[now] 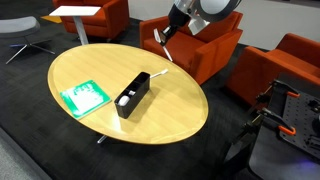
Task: Put the fork on the left inside the cutlery holder
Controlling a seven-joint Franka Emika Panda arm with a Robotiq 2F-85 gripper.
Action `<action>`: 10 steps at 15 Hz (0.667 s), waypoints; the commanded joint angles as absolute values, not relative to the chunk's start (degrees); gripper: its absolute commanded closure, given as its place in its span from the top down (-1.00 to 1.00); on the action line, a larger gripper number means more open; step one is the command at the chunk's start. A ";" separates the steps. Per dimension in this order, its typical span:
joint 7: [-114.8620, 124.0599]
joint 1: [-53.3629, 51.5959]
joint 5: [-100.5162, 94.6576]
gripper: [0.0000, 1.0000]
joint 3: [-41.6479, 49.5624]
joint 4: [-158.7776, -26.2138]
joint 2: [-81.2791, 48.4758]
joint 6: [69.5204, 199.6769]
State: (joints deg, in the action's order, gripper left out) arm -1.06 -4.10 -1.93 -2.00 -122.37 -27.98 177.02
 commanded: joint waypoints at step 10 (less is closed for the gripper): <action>-8.00 -0.20 -5.04 -0.81 -12.62 -122.83 -29.58 184.16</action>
State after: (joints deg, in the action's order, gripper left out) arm -8.63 0.06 -4.53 -12.89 -122.90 -29.55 184.15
